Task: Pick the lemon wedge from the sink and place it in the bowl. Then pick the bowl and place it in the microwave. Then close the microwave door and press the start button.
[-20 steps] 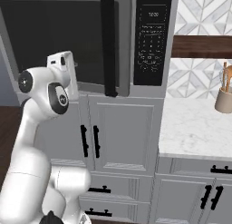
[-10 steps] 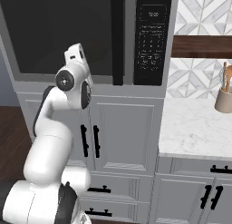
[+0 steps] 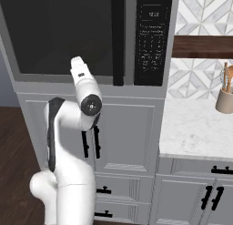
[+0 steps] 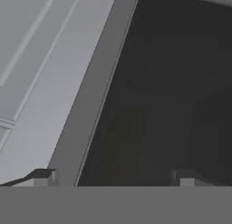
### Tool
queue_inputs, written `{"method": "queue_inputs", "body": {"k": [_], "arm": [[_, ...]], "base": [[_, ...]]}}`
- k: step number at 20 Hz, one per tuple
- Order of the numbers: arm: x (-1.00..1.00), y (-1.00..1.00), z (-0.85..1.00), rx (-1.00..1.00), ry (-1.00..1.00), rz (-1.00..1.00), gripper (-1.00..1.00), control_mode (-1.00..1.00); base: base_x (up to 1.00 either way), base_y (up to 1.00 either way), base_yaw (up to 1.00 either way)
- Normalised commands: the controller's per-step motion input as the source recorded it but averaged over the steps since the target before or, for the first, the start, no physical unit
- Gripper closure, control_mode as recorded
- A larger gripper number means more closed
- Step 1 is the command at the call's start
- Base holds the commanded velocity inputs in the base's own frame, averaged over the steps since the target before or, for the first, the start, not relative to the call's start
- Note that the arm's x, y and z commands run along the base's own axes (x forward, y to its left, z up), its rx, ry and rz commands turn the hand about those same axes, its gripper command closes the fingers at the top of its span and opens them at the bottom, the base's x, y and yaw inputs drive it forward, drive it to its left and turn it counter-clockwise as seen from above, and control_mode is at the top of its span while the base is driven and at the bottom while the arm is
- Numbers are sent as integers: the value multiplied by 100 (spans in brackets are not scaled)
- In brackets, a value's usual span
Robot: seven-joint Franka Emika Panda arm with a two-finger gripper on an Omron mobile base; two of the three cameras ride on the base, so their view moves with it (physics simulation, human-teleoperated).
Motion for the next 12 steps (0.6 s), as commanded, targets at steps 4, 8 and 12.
{"method": "queue_inputs", "body": {"k": [4, 8, 12], "arm": [[-88, -81, 44, 7, -1, 27, -100, -100], [-36, -100, 27, 7, 0, 22, -100, -100], [7, -100, 0, 6, 0, 3, -100, -100]], "base": [[0, 0, 0], [0, 0, 0], [0, 0, 0]]}}
